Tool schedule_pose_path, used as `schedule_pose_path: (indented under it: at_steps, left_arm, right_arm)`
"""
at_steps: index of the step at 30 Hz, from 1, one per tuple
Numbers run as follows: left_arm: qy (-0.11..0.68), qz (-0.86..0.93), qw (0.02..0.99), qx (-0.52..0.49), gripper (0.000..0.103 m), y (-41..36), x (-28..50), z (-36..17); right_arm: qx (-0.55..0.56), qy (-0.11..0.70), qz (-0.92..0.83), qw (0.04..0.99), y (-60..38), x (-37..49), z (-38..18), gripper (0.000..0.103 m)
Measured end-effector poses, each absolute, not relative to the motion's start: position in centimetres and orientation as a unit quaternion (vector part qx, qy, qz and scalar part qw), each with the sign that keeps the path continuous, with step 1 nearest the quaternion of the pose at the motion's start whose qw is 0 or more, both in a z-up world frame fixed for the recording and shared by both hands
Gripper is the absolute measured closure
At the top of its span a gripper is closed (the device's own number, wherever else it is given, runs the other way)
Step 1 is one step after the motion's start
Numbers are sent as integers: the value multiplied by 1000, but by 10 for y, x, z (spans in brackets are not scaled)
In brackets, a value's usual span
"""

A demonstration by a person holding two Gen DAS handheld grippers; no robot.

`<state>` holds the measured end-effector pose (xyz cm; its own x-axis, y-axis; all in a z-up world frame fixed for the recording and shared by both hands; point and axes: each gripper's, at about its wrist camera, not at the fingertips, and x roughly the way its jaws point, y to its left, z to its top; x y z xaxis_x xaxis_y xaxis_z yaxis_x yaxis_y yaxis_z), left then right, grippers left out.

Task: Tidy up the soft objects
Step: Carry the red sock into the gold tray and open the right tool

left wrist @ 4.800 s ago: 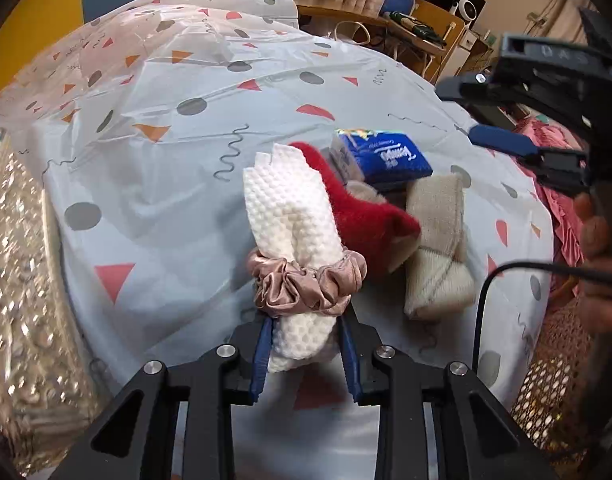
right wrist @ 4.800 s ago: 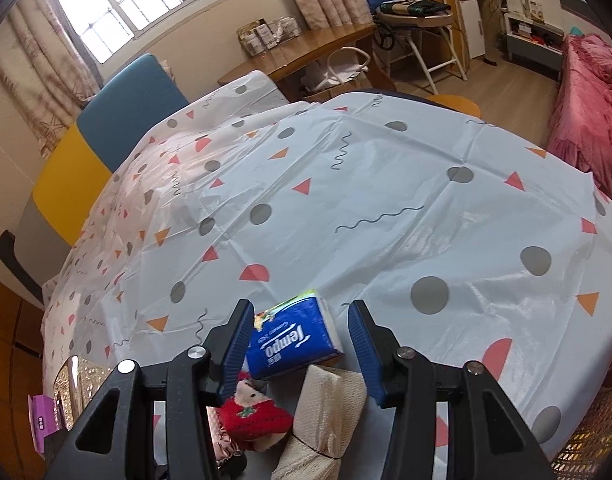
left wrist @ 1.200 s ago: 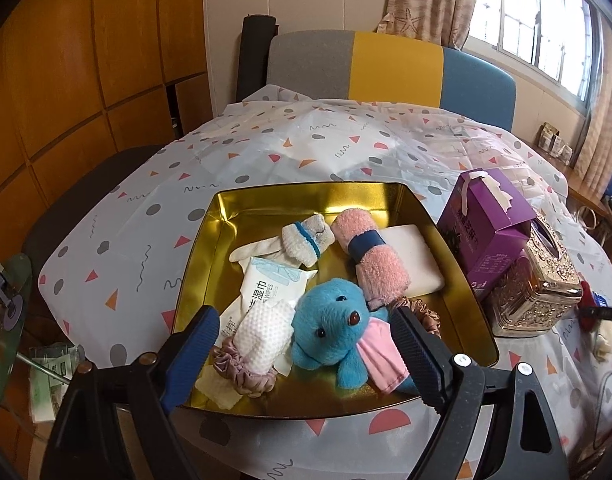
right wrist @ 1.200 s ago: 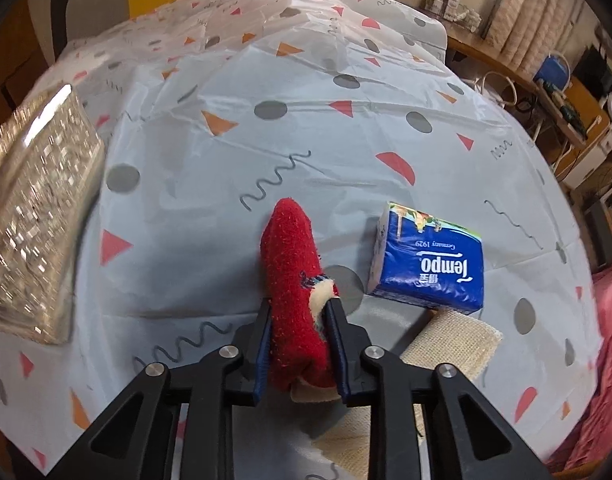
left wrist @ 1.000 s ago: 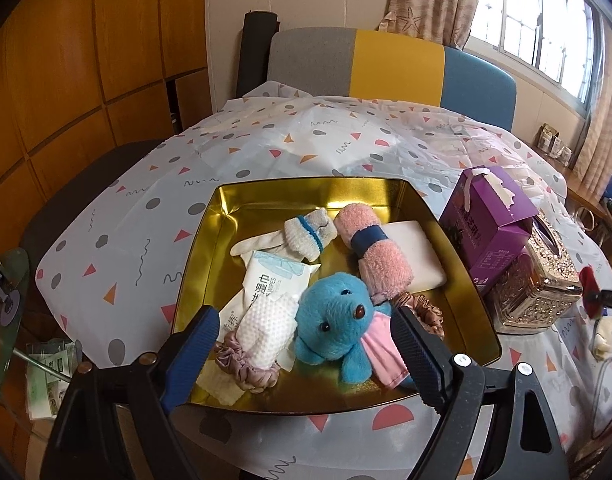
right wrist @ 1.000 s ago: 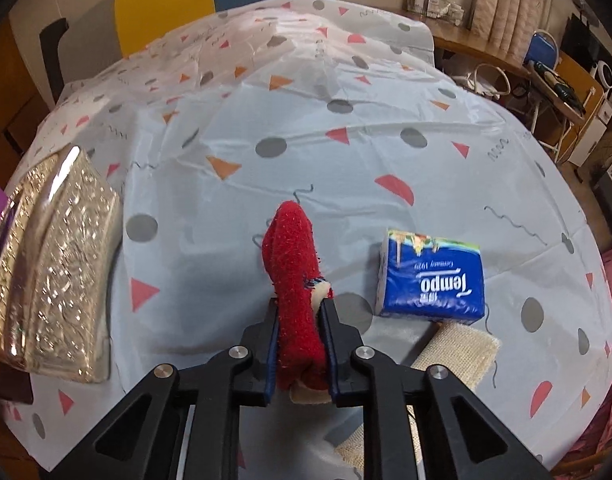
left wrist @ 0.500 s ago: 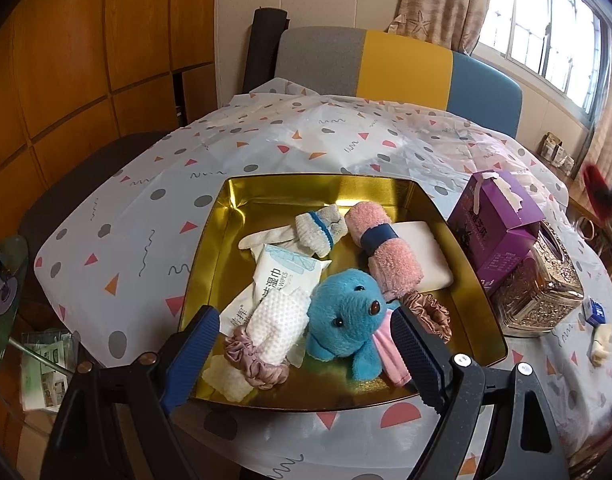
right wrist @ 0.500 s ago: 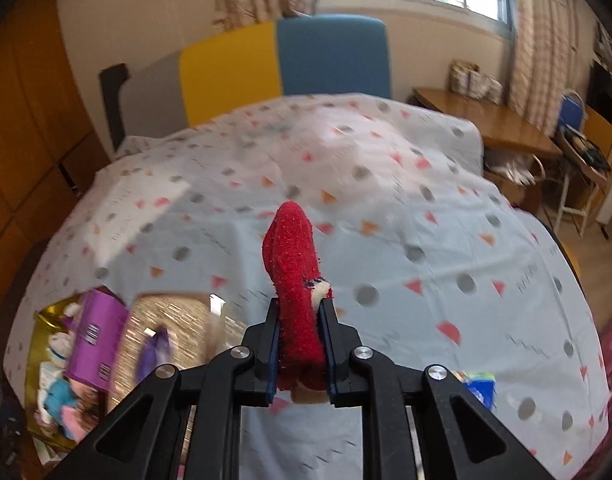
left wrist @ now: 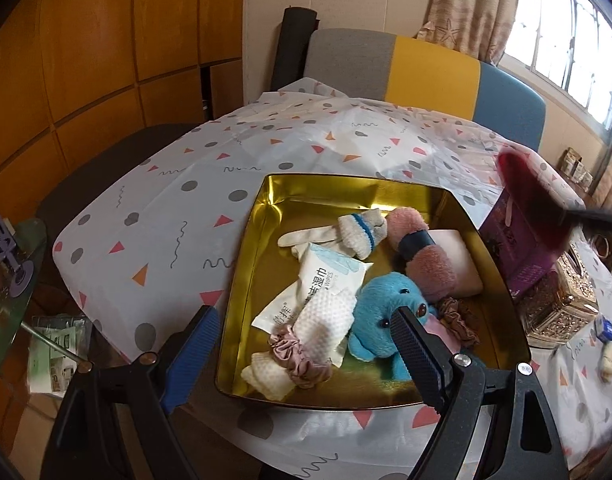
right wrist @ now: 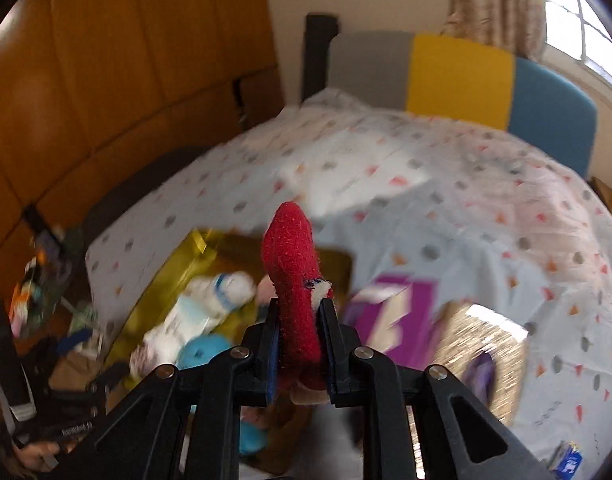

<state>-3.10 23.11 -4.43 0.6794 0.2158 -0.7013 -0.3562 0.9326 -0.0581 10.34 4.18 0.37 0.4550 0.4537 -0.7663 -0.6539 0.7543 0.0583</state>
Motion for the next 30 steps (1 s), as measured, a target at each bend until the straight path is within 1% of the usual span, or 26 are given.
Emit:
schedule_pose_path:
  at_steps: [3, 5, 6, 8, 9, 10, 16, 30]
  left_arm:
    - [363, 159, 913, -92, 15, 231, -32, -43]
    - [362, 158, 914, -90, 15, 231, -32, -43]
    - [362, 157, 914, -90, 15, 230, -32, -43]
    - [363, 154, 914, -89, 15, 229, -31, -43]
    - [364, 154, 914, -87, 15, 229, -31, -43]
    - [365, 153, 914, -85, 15, 228, -30, -44]
    - [367, 150, 914, -82, 15, 224, -29, -44]
    - [368, 137, 917, -66, 15, 210, -30, -42]
  right_arm:
    - [-166, 431, 315, 829, 62, 88, -37, 86]
    - [-212, 424, 291, 831, 70, 77, -58, 85]
    - [-231, 424, 277, 830, 74, 74, -68, 82]
    - [-236, 433, 270, 827, 73, 73, -83, 81]
    - [-234, 436, 271, 826, 73, 73, -86, 79]
    - [-233, 437, 267, 827, 73, 73, -89, 73]
    - [-230, 400, 270, 845, 66, 66, -75, 64]
    - [-167, 337, 279, 883, 20, 51, -28, 63]
